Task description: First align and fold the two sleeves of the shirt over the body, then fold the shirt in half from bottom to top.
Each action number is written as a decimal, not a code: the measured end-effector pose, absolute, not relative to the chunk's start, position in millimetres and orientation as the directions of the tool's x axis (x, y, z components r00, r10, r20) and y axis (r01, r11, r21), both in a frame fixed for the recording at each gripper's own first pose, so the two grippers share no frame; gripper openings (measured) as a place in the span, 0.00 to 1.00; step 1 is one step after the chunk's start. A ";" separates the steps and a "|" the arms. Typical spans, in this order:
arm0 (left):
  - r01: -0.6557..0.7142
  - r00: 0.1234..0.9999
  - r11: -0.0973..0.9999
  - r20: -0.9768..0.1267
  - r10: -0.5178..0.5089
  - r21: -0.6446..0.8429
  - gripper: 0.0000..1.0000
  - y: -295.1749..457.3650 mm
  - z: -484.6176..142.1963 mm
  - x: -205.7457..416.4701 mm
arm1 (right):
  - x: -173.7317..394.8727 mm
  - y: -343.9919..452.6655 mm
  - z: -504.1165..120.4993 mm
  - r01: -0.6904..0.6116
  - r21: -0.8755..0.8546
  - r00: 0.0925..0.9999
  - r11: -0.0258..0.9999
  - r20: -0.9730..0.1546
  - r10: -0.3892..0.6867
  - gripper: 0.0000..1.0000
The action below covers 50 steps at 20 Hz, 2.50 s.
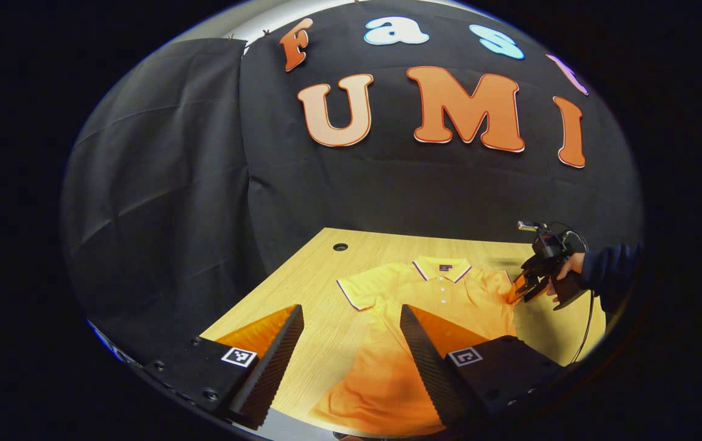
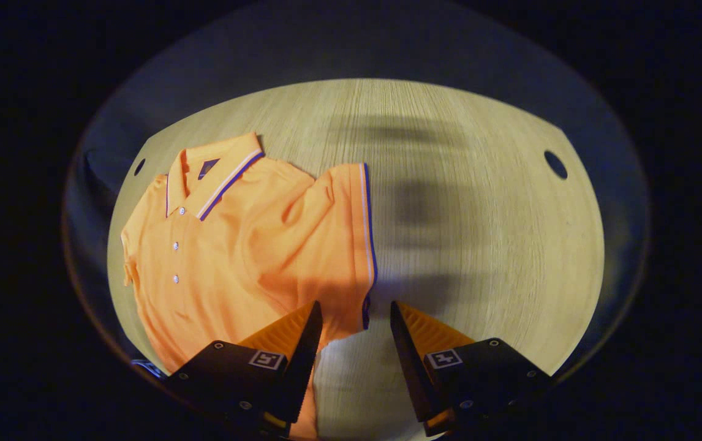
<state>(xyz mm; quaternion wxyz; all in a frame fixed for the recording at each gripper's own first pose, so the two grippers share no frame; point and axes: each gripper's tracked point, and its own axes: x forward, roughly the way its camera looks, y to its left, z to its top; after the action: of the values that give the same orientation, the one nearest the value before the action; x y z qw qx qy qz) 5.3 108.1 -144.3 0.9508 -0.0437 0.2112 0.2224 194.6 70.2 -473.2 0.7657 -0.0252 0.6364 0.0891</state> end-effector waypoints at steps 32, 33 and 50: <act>-0.464 0.789 0.886 -0.463 0.405 -0.015 0.98 121.0 -161.4 2.3 | 215.3 195.3 -382.3 -0.219 0.472 0.294 0.854 -0.803 0.519 0.00; -0.470 0.785 0.883 -0.465 0.408 -0.018 0.98 122.8 -163.6 0.9 | 209.5 205.2 -381.1 -0.273 0.462 0.273 0.844 -0.804 0.529 0.00; -0.505 0.654 0.838 -0.725 0.213 -0.209 0.98 143.2 -237.4 36.5 | 180.6 202.4 -359.6 -0.399 0.358 0.330 0.844 -0.803 0.497 0.91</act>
<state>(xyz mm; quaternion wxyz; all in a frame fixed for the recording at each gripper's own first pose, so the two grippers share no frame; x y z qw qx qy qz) 36.5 143.2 -237.4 0.8871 -0.2006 0.3632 0.2023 180.6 202.4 -359.6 0.8142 0.0481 0.5091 0.2749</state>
